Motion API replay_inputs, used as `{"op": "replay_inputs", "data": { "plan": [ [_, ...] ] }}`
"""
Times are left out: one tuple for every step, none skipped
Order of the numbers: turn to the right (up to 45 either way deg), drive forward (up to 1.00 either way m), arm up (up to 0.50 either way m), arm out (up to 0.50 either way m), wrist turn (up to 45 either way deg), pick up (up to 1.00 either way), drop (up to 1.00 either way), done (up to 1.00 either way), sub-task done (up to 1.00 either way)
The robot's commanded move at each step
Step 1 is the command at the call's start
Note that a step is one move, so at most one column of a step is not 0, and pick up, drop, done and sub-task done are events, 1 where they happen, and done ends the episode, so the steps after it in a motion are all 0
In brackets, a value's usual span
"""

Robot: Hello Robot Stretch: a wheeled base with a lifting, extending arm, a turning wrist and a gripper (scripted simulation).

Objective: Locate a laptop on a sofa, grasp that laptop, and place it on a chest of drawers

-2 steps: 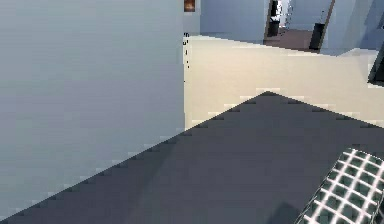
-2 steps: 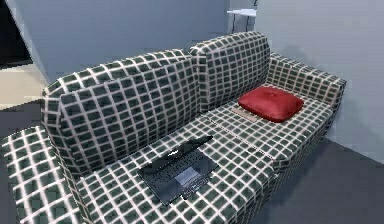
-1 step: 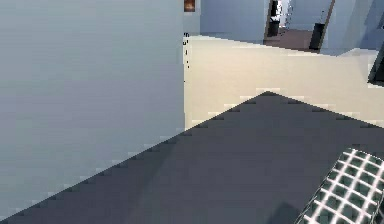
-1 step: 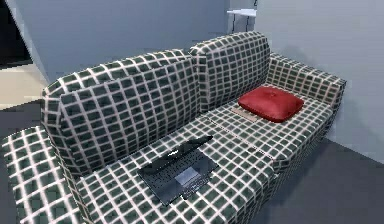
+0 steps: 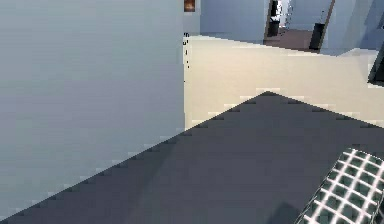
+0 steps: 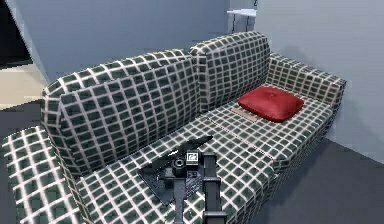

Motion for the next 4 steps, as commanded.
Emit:
{"op": "replay_inputs", "data": {
  "plan": [
    [0.0,0.0,0.0,0.0,45.0,0.0,0.0,0.0,0.0],
    [0.0,0.0,0.0,0.0,45.0,0.0,0.0,0.0,0.0],
    [0.0,0.0,0.0,0.0,45.0,0.0,0.0,0.0,0.0],
    [0.0,0.0,0.0,0.0,15.0,0.0,0.0,0.0,0.0]
  ]
}}
